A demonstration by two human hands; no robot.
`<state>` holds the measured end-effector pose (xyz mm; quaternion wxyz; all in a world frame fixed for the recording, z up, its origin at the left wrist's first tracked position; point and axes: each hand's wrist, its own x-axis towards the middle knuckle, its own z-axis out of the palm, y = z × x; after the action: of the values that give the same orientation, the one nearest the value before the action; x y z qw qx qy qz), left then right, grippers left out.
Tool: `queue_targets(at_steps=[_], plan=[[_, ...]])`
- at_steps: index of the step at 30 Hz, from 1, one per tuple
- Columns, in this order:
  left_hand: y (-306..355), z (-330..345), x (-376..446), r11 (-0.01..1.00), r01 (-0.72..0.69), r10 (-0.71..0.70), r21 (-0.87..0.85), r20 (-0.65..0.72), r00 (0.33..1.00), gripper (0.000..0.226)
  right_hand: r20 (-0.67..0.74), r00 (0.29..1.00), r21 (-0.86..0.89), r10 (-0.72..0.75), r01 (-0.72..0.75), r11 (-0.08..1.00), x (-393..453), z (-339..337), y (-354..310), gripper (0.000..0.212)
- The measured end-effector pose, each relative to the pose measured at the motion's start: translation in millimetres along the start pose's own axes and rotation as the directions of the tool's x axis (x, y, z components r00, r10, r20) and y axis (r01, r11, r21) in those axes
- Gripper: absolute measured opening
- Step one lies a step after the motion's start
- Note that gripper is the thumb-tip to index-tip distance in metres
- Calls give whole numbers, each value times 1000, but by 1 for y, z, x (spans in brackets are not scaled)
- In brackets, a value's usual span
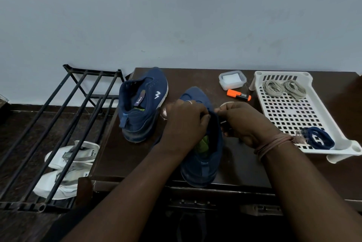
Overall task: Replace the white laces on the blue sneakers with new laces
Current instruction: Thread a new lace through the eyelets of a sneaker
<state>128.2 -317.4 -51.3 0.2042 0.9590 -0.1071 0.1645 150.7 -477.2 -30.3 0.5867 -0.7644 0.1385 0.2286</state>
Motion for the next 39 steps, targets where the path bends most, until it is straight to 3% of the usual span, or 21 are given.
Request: queue_targets(at_steps=[1,3,5,6,8,10,12,15,17,18,19,20,21,22,24,26,28,29,31,33,39], plan=[[-1,-1,1,990,56,-55,-129,6,998,15,-39,999,45,-17,19,999,0,2,-1,19],[-7,-5,5,927,139,-158,-348,-28,987,16,-140,987,313,-84,125,942,-1,4,-9,17],[-15,-16,10,877,209,-245,-433,-28,969,17,-324,929,580,-182,346,737,-2,-1,-20,15],[-19,-22,11,850,270,-297,-453,11,955,21,-450,868,595,-211,468,654,-3,-5,-24,14],[-28,-32,10,775,412,-414,-479,107,904,23,-621,737,472,-268,624,622,-9,-12,-28,11],[-35,-34,7,681,531,-503,-505,205,840,18,-607,700,246,-376,615,749,-12,-13,-25,8],[-38,-36,5,660,604,-516,-446,315,796,13,-392,786,-142,-478,462,876,-12,-12,-15,14],[-37,-37,2,711,617,-453,-336,453,768,12,-50,925,-537,-377,293,791,-5,-7,0,33],[-37,-36,1,738,594,-418,-321,474,775,12,-43,943,-631,-330,230,741,-1,-4,-1,39],[-38,-37,0,753,581,-409,-311,471,782,10,-74,944,-583,-322,221,782,0,-2,-5,33],[-38,-37,0,770,565,-399,-297,468,789,10,-153,942,-335,-299,236,912,2,-2,-11,26],[-39,-38,0,789,546,-385,-281,467,796,11,-206,955,75,-214,233,970,1,-4,-18,23],[-40,-40,0,809,526,-370,-263,468,802,14,-193,967,422,-169,237,875,-5,-7,-25,24],[-40,-41,0,826,509,-357,-244,471,806,17,-181,974,649,-134,221,728,-9,-13,-28,28],[-40,-43,0,838,499,-358,-219,470,807,21,-206,969,797,-136,247,551,-18,-25,-30,38],[-38,-43,1,824,519,-384,-225,451,806,22,-276,949,688,-155,308,657,-17,-31,-27,40],[-36,-43,2,814,529,-397,-240,434,809,24,-326,919,351,-219,333,875,-16,-29,-23,36],[-35,-43,2,813,528,-397,-244,430,811,23,-319,907,130,-275,329,935,-16,-27,-19,37],[-33,-43,3,810,533,-405,-246,423,811,21,-172,911,-296,-374,314,902,-16,-22,-13,37],[-33,-43,4,800,545,-424,-251,407,809,21,-22,937,-545,-347,280,790,-17,-16,-10,52],[-46,-51,5,810,519,-414,-271,362,835,36,-124,951,-511,-285,185,839,-14,-19,-10,55]])
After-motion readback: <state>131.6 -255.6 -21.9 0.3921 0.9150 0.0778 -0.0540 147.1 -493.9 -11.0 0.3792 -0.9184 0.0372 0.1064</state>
